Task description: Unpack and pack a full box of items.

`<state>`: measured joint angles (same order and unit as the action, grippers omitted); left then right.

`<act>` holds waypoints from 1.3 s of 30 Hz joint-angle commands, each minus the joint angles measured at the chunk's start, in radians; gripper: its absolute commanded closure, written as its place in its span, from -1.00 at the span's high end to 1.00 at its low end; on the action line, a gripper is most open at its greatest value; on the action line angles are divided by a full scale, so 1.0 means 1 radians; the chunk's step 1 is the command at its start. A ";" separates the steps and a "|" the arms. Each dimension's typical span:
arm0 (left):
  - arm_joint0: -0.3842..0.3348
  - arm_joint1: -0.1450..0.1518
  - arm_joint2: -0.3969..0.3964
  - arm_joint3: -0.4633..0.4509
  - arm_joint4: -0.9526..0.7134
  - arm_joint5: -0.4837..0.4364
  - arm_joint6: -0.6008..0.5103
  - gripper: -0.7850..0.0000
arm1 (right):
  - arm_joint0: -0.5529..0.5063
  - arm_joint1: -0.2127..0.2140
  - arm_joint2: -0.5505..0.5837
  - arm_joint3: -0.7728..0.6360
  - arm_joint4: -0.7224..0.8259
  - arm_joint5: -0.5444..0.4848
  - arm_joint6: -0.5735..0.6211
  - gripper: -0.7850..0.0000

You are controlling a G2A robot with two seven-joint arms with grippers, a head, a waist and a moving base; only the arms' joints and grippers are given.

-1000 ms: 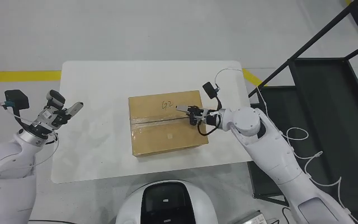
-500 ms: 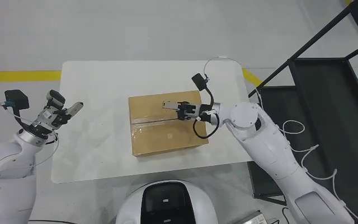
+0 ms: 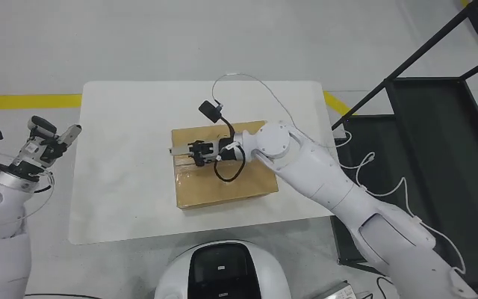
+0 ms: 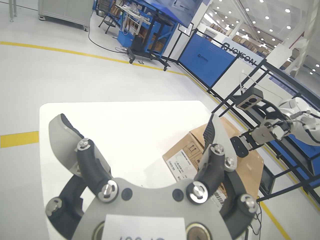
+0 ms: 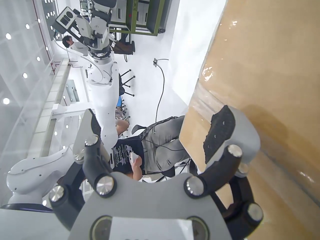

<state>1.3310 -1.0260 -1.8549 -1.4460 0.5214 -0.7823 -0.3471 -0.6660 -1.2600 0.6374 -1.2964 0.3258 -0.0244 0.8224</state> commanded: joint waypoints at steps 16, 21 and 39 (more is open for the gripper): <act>-0.029 0.037 0.025 0.073 -0.192 -0.076 -0.228 1.00 | 0.081 -0.119 -0.108 0.211 0.052 -0.058 0.038 1.00; -0.017 0.038 0.041 0.054 -0.173 -0.067 -0.203 1.00 | 0.048 -0.089 -0.043 0.200 0.029 -0.046 0.057 1.00; -0.049 0.043 0.136 0.012 -0.102 -0.020 -0.176 1.00 | -0.298 0.103 0.422 -0.070 -0.104 0.052 0.086 1.00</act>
<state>1.2868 -0.9834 -1.7244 -1.4328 0.4159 -0.8058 -0.5243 -0.9416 -1.1652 1.0283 -1.3514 0.2248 0.0216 0.9089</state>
